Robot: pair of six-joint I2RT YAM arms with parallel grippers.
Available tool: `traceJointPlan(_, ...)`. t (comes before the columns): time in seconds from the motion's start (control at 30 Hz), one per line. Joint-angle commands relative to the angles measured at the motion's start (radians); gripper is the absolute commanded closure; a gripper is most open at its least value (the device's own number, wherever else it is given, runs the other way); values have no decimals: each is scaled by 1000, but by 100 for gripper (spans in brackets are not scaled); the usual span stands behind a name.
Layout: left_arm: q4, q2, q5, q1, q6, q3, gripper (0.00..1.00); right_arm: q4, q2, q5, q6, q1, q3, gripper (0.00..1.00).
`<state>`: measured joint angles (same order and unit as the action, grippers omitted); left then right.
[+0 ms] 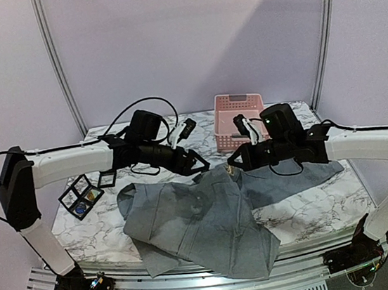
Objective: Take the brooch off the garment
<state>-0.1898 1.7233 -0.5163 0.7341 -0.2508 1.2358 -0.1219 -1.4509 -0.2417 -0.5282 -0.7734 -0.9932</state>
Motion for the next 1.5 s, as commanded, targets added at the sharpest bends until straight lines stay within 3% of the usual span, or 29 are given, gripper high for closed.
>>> traceJointPlan(0.0,14,-29,-104,-13,78,-18,19,84,46,-204,55,48,21,100)
traceJointPlan(0.4,42,45,-326,-5,59,5,20,64,-47,-422,125,78,-47,100)
traceJointPlan(0.67,56,98,-374,4,19,22,42,55,-113,-526,144,90,-88,100)
traceJointPlan(0.93,112,107,-427,18,-21,11,61,42,-140,-551,162,93,-110,100)
traceJointPlan(1.13,139,117,-456,28,-42,10,81,20,-151,-551,173,93,-121,100)
traceJointPlan(1.33,152,124,-472,33,-54,10,87,8,-162,-556,184,93,-131,100)
traceJointPlan(1.47,159,134,-485,36,-61,12,98,2,-171,-554,190,93,-136,100)
